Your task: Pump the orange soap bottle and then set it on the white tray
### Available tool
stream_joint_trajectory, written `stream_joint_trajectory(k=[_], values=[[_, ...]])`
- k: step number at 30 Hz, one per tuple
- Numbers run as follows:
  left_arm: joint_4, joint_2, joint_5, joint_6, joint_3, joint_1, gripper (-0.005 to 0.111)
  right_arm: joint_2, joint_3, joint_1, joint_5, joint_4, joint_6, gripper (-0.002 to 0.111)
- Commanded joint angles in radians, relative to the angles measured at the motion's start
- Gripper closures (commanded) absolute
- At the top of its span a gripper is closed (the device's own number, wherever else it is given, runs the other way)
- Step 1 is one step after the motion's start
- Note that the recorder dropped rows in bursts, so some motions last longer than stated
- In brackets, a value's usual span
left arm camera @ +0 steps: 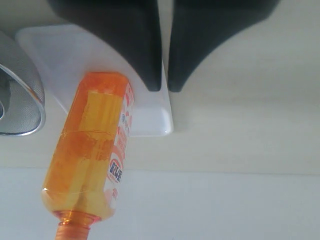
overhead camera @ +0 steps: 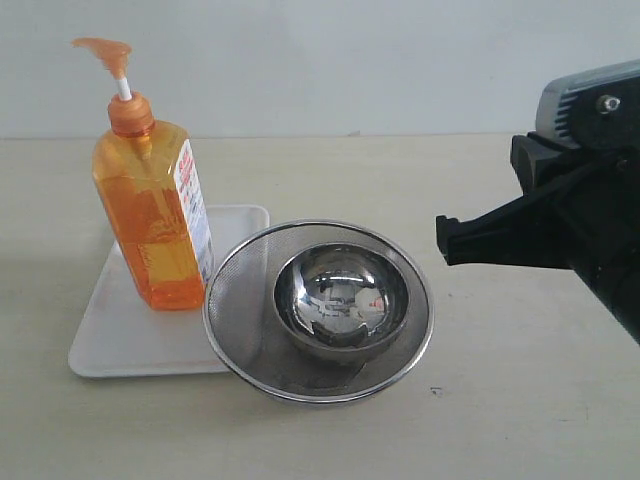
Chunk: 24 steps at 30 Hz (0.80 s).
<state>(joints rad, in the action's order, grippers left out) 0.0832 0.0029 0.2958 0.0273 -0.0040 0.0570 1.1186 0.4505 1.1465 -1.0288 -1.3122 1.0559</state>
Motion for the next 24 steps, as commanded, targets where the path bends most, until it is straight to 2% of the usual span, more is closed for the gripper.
stream_joint_trajectory(k=[1, 6, 10, 18, 24], values=[[-0.001, -0.003, 0.004, -0.012, 0.004, -0.001, 0.102, -0.009, -0.003, -0.001, -0.001, 0.003, -0.005, 0.108], [-0.001, -0.003, 0.004, -0.012, 0.004, -0.001, 0.102, -0.042, -0.003, -0.013, 0.015, 0.000, -0.045, 0.108], [-0.001, -0.003, 0.004, -0.012, 0.004, -0.001, 0.102, -0.118, -0.003, -0.116, 0.190, 0.006, -0.054, 0.108], [-0.001, -0.003, 0.004, -0.012, 0.004, -0.001, 0.102, -0.353, -0.015, -0.535, 0.758, 0.069, -0.052, 0.108], [-0.001, -0.003, 0.004, -0.012, 0.004, -0.001, 0.102, -0.618, -0.140, -0.796, 0.860, 0.092, -0.052, 0.108]])
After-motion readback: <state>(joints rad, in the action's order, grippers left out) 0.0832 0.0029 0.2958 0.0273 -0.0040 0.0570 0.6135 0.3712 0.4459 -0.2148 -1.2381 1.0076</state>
